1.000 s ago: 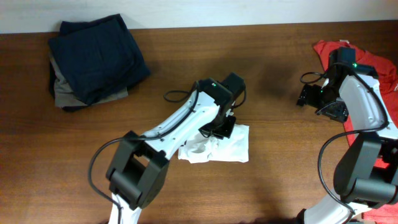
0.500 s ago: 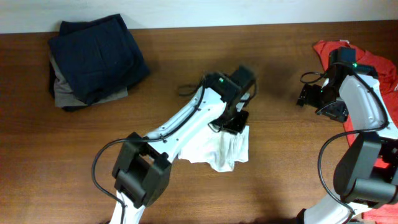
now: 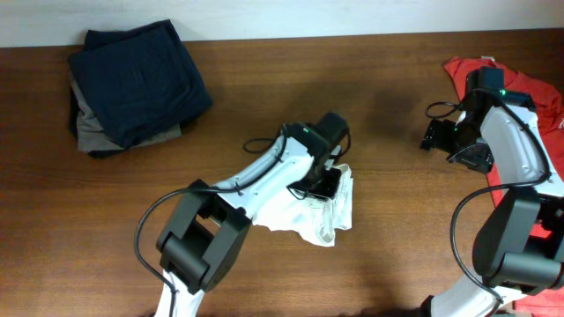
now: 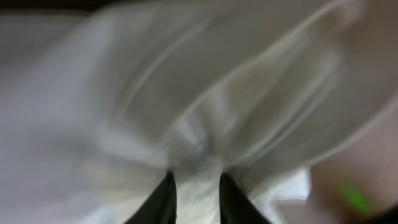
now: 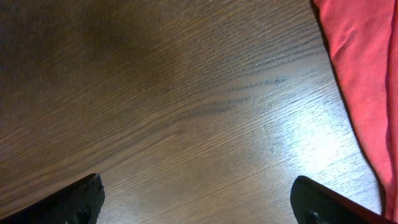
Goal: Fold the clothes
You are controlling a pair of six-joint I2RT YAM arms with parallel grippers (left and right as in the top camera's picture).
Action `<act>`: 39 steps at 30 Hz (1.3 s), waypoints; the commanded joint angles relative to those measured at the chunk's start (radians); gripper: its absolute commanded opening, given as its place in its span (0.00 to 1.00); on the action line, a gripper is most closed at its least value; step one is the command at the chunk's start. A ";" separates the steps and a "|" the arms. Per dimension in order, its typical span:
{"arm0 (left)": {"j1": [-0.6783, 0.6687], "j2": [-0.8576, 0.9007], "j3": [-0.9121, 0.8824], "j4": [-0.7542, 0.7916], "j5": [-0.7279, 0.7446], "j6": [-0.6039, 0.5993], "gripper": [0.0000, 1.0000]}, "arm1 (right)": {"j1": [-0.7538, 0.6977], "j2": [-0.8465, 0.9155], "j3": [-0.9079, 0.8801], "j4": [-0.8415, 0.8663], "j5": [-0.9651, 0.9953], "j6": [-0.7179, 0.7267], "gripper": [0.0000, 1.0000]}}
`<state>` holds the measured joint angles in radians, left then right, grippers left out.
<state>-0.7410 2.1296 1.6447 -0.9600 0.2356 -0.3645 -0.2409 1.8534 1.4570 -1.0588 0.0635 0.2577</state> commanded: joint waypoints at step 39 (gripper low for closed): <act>0.475 -0.279 -0.536 0.319 0.357 0.306 0.99 | -0.005 -0.001 0.019 0.000 0.017 0.010 0.99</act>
<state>-0.2680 1.8153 1.1748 -0.7437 0.4366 -0.0875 -0.2417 1.8534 1.4609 -1.0576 0.0639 0.2584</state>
